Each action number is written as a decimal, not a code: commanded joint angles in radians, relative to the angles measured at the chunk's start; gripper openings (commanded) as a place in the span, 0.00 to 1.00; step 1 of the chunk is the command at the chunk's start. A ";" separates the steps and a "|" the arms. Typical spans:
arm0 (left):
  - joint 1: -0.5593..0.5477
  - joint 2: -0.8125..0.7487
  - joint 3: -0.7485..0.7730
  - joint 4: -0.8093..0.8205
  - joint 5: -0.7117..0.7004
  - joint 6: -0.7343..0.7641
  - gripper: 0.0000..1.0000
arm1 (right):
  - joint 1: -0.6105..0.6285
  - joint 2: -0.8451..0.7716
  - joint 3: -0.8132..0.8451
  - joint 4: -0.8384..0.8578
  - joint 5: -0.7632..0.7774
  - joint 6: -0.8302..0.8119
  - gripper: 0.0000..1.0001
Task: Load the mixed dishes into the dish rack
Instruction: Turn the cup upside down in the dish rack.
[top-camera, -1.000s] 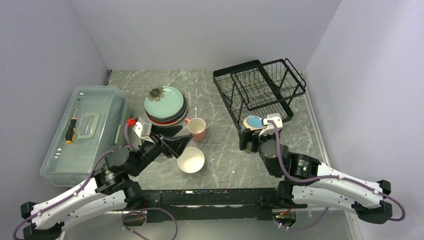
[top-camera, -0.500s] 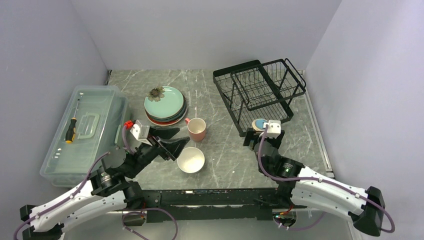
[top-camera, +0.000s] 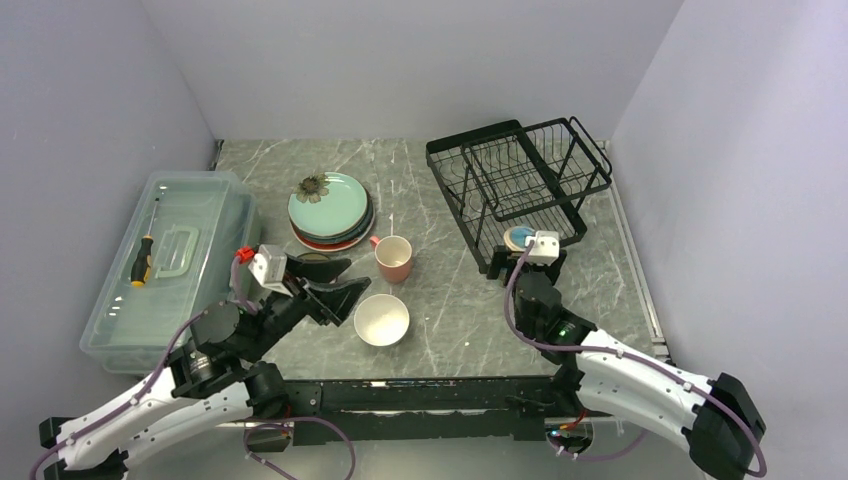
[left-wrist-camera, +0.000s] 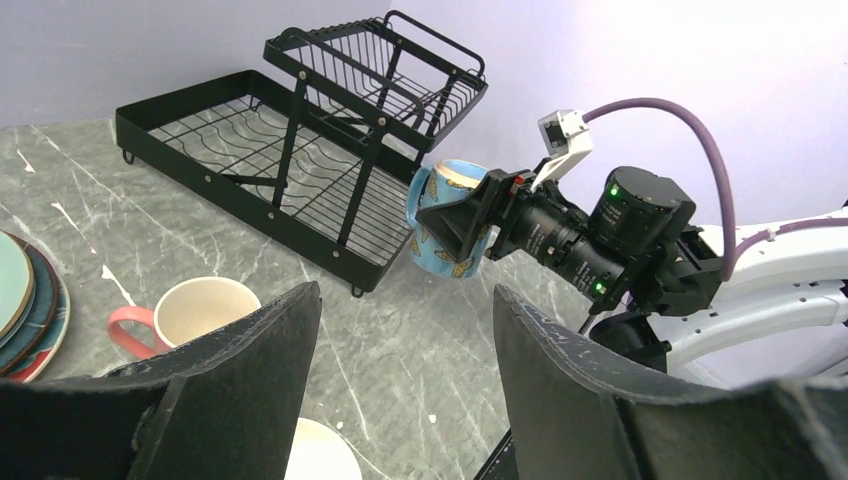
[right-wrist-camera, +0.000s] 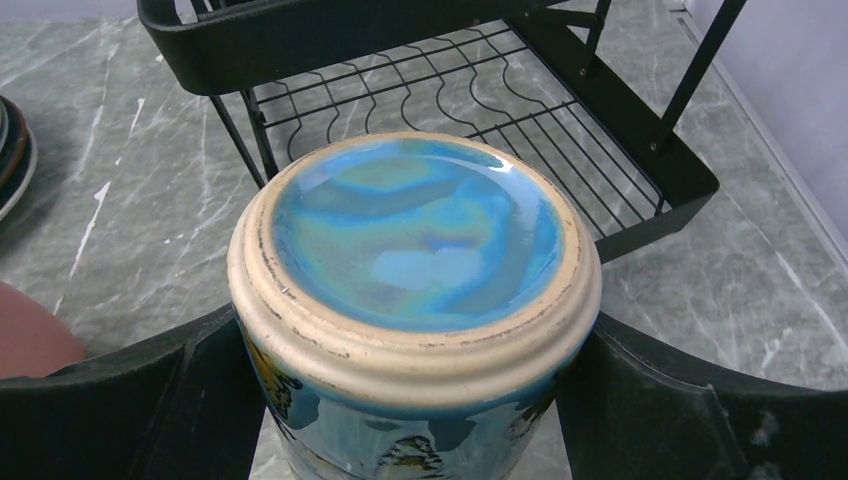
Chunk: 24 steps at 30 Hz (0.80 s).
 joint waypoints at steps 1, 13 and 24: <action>-0.004 -0.024 0.007 -0.006 -0.004 0.018 0.69 | -0.041 0.005 0.000 0.245 -0.054 -0.086 0.56; -0.004 -0.035 0.010 -0.009 0.003 0.030 0.69 | -0.209 0.051 -0.084 0.456 -0.318 -0.175 0.60; -0.004 -0.051 0.024 -0.034 0.008 0.042 0.68 | -0.352 0.136 -0.118 0.652 -0.549 -0.177 0.53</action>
